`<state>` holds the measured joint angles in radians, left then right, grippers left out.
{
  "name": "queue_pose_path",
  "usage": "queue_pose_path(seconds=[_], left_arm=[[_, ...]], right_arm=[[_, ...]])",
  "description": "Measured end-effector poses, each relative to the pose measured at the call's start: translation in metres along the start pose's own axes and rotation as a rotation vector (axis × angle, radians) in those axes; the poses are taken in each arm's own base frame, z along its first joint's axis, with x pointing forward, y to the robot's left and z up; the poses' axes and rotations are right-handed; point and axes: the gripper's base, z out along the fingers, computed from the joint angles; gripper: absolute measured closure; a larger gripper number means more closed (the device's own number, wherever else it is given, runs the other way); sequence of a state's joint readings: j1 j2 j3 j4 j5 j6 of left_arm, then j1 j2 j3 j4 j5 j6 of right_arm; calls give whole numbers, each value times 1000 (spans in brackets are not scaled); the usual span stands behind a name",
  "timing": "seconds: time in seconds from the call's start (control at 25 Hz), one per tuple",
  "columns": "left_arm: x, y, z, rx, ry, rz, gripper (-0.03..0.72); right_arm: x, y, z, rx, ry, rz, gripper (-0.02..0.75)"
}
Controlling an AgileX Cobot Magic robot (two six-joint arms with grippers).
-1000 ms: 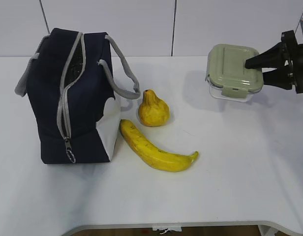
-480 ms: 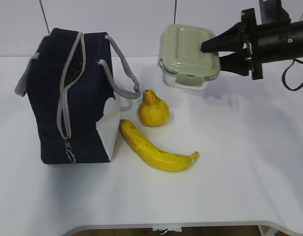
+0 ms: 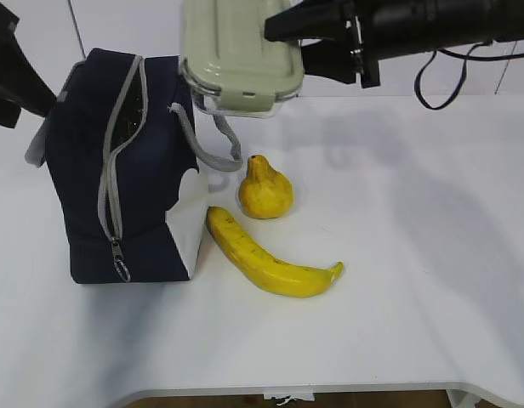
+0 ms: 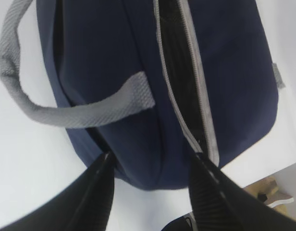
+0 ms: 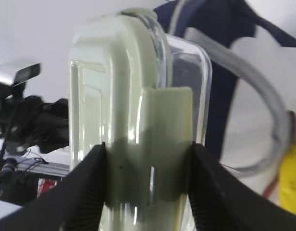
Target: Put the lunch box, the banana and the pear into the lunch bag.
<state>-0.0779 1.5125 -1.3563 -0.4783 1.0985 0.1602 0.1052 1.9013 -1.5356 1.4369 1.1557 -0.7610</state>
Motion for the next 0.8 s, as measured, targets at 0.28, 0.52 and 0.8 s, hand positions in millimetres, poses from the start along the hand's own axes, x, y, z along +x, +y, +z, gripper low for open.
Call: queue_pose_path(seconds=[0.28,0.52,0.8], left_arm=[[-8,8,28,47,61,-25,306],[-9,10,36,53,75,-10,573],[-8,9,36,70,84,16,691]], right_arm=[[-4,17,24,23,-41,-49,359],[6,17,51,-9,-14,-17,359],[12,23,72,-10,-31,-2,360]])
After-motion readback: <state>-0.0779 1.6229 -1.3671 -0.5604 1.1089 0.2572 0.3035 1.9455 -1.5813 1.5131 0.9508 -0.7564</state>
